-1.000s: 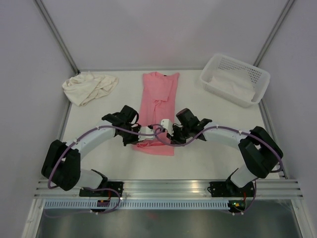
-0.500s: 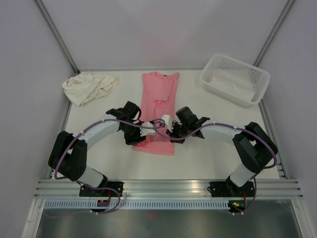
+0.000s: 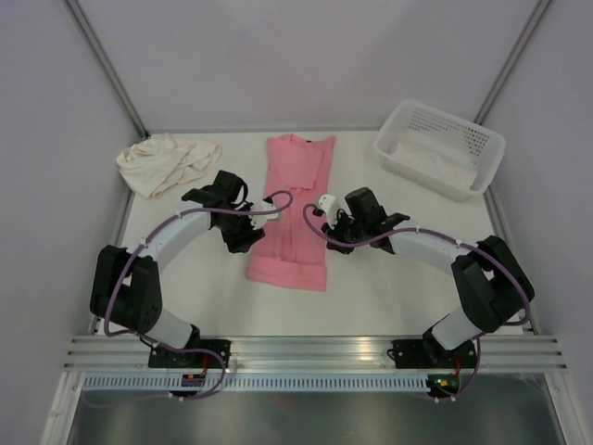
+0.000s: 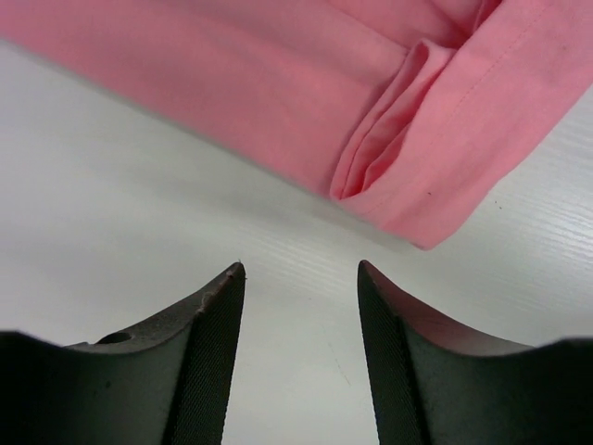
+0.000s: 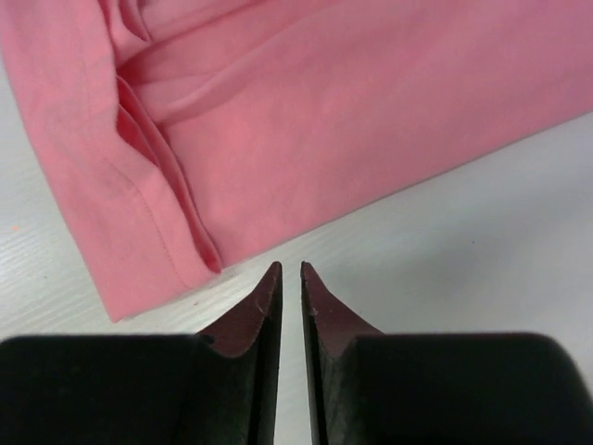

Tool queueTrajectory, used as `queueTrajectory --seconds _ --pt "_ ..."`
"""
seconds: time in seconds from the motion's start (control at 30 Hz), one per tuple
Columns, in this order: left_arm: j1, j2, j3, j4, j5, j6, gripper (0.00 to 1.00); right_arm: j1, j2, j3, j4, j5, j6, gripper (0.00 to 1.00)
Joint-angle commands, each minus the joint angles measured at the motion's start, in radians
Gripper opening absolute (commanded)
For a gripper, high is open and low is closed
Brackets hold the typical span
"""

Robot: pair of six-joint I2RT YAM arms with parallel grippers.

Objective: Roll the t-shirts
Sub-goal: Roll the tshirt

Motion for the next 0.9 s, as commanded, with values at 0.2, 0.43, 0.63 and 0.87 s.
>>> queueTrajectory --seconds 0.2,0.43,0.63,0.87 --pt "-0.157 -0.186 -0.189 0.064 0.088 -0.019 0.58 0.127 -0.207 -0.183 0.136 -0.094 -0.064 0.13" --pt "-0.166 -0.198 -0.311 0.168 0.085 0.128 0.67 0.156 -0.145 -0.190 0.162 -0.075 -0.087 0.13" --pt "-0.189 -0.267 -0.446 0.271 0.067 0.250 0.68 0.158 -0.266 -0.287 0.264 -0.049 -0.149 0.21" --pt "-0.202 -0.240 -0.478 0.334 0.006 0.270 0.64 0.169 -0.283 -0.288 0.198 -0.066 -0.215 0.23"
